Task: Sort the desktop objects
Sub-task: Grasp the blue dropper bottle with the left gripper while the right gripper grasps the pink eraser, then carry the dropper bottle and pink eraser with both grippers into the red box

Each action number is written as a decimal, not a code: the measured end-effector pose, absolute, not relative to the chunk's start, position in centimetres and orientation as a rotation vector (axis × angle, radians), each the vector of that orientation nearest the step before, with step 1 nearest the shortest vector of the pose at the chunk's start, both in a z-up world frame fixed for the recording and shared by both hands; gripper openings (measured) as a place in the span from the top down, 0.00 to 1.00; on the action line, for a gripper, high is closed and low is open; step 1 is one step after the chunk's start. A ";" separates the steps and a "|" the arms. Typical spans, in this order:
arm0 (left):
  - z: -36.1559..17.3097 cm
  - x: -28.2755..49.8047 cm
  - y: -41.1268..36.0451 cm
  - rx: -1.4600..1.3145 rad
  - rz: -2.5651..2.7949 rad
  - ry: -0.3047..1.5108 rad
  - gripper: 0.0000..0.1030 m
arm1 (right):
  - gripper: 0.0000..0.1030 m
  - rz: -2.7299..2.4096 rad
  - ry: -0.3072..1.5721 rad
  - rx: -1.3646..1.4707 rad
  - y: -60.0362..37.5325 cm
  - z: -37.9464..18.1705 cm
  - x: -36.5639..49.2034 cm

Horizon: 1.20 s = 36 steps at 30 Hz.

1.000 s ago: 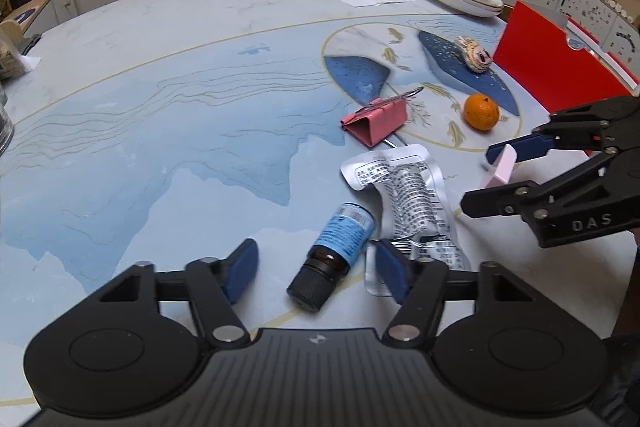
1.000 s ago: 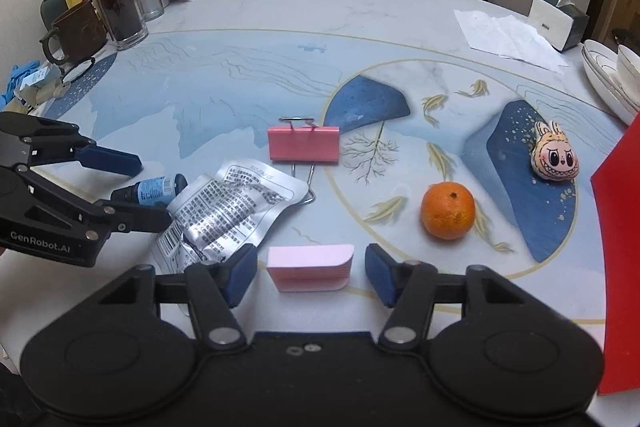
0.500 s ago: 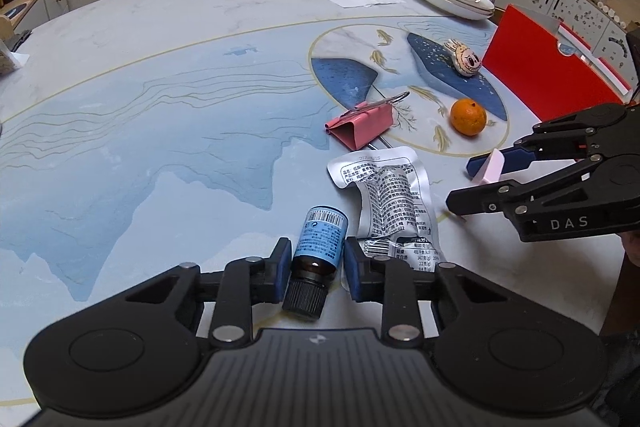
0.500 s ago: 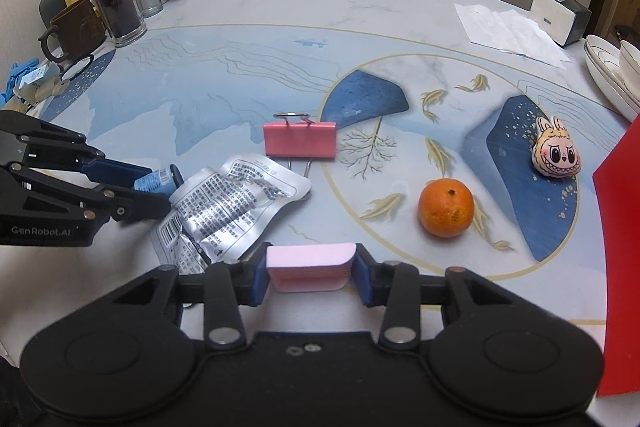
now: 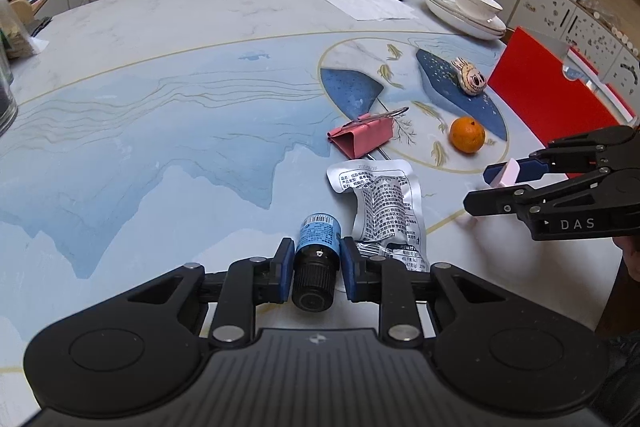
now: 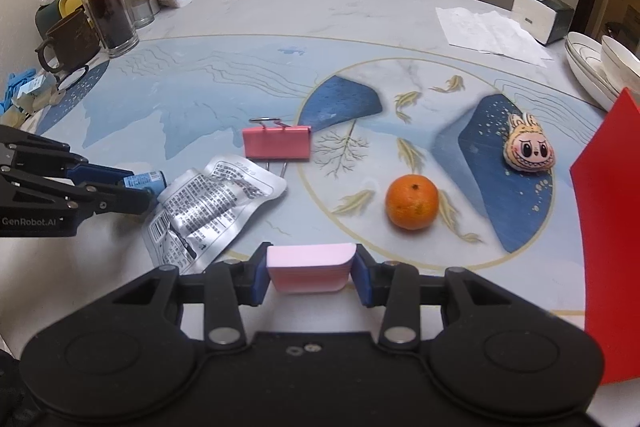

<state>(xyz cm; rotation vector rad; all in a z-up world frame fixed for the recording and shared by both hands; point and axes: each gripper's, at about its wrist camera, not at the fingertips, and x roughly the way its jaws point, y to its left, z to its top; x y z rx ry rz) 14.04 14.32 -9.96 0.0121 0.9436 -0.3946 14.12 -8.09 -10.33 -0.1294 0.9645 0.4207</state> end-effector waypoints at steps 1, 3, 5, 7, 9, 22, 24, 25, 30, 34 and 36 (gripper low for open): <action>-9.9 13.9 14.3 0.007 -0.390 0.943 0.78 | 0.61 0.420 0.964 -0.127 -8.3 -10.2 14.1; -9.7 13.6 14.3 -0.004 -0.385 0.941 0.78 | 0.61 0.421 0.961 -0.122 -8.7 -10.0 13.9; -9.6 13.3 14.2 -0.016 -0.376 0.941 0.78 | 0.61 0.421 0.959 -0.116 -9.1 -9.7 13.7; -9.5 13.1 14.2 -0.025 -0.369 0.944 0.78 | 0.61 0.423 0.958 -0.110 -9.6 -9.4 13.4; -9.4 12.9 14.1 -0.028 -0.361 0.947 0.78 | 0.61 0.420 0.961 -0.109 -10.0 -9.2 13.2; -7.0 11.2 13.0 -0.081 -0.298 0.909 0.78 | 0.61 0.440 0.945 -0.090 -13.1 -6.9 12.2; -6.4 10.9 12.4 -0.084 -0.294 0.900 0.78 | 0.61 0.444 0.940 -0.091 -13.7 -6.3 12.1; -6.1 10.9 12.0 -0.084 -0.293 0.895 0.78 | 0.61 0.447 0.934 -0.090 -14.0 -6.0 12.0; -4.9 10.5 9.7 -0.080 -0.307 0.871 0.78 | 0.61 0.457 0.907 -0.076 -15.9 -4.3 11.8; -3.9 10.4 7.7 -0.067 -0.324 0.849 0.78 | 0.61 0.448 0.876 -0.057 -18.1 -2.8 11.9; -3.7 10.4 6.7 -0.058 -0.322 0.845 0.78 | 0.61 0.443 0.863 -0.041 -19.4 -2.1 12.1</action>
